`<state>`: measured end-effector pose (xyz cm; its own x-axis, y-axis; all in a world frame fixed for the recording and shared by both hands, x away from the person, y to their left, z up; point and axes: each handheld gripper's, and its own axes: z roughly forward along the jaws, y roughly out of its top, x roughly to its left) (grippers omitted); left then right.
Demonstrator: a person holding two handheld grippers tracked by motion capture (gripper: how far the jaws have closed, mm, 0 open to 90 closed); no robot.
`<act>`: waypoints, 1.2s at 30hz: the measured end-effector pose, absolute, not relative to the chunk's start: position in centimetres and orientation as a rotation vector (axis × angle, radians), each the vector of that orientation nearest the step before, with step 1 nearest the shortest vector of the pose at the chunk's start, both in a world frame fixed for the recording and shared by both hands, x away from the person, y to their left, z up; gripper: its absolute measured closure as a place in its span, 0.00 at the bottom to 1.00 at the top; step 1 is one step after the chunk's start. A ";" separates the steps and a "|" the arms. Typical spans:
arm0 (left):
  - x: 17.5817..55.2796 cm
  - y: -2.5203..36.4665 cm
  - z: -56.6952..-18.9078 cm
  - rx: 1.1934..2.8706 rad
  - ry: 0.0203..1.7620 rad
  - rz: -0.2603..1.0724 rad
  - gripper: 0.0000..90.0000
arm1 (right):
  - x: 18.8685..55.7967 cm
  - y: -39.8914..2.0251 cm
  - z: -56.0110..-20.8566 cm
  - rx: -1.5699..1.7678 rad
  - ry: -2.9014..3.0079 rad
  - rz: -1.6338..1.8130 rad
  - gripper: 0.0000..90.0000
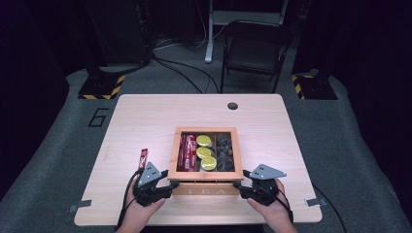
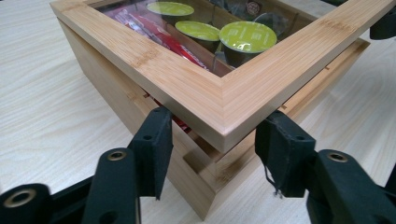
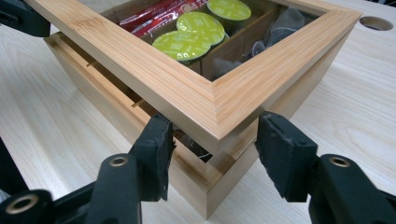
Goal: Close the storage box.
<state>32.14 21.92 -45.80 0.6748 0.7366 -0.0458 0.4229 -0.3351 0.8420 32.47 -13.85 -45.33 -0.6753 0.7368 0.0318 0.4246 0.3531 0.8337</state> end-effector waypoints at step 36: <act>32.8 20.8 -47.3 2.088 0.932 0.386 0.24 | 33.1 -12.9 -46.8 1.011 2.411 1.084 0.32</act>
<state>32.80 20.76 -47.29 0.6818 0.7303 -0.0427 0.4860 -0.4085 0.7726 33.06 -12.92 -46.84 -0.7029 0.7112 0.0059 0.4767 0.4649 0.7461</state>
